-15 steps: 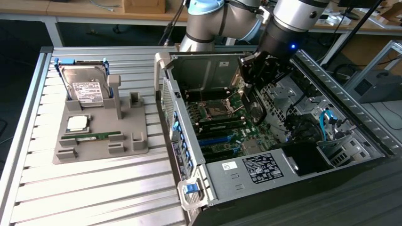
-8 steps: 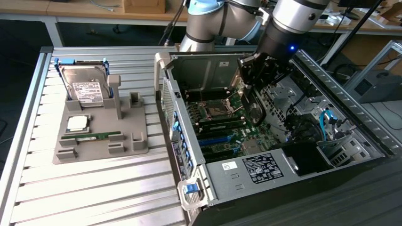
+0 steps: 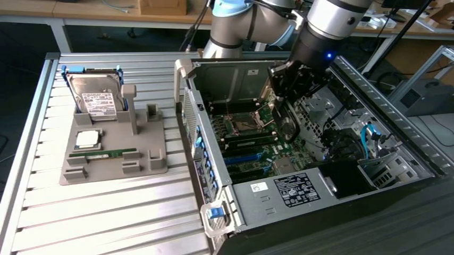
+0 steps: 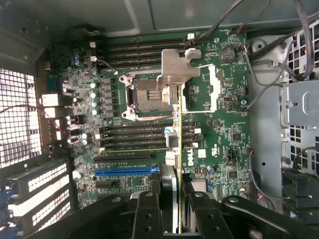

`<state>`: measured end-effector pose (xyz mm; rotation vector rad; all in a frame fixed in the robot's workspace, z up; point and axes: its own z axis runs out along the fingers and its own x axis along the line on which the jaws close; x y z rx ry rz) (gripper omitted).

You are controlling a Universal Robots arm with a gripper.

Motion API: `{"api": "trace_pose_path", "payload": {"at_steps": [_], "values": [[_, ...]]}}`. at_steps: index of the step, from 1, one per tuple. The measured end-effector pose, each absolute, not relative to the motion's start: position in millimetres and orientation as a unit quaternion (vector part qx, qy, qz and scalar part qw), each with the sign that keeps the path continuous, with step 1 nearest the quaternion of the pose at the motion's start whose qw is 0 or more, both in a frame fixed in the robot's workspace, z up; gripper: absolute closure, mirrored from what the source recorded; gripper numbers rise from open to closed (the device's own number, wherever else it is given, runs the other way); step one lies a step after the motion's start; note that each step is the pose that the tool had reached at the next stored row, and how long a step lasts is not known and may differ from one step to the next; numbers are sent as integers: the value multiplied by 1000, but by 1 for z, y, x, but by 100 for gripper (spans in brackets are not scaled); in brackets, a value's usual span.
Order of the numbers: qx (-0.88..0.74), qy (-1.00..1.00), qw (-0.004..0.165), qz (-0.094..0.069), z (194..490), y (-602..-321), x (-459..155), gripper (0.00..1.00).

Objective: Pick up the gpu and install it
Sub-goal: 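Pick up the gpu and move the gpu toward the slot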

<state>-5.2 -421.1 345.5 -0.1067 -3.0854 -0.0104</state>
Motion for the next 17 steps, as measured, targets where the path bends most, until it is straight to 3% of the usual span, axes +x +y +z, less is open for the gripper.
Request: {"api": "trace_pose_path", "payload": {"at_steps": [17], "values": [[-35,-999,27,-3,339,-421,-5,73]]}}
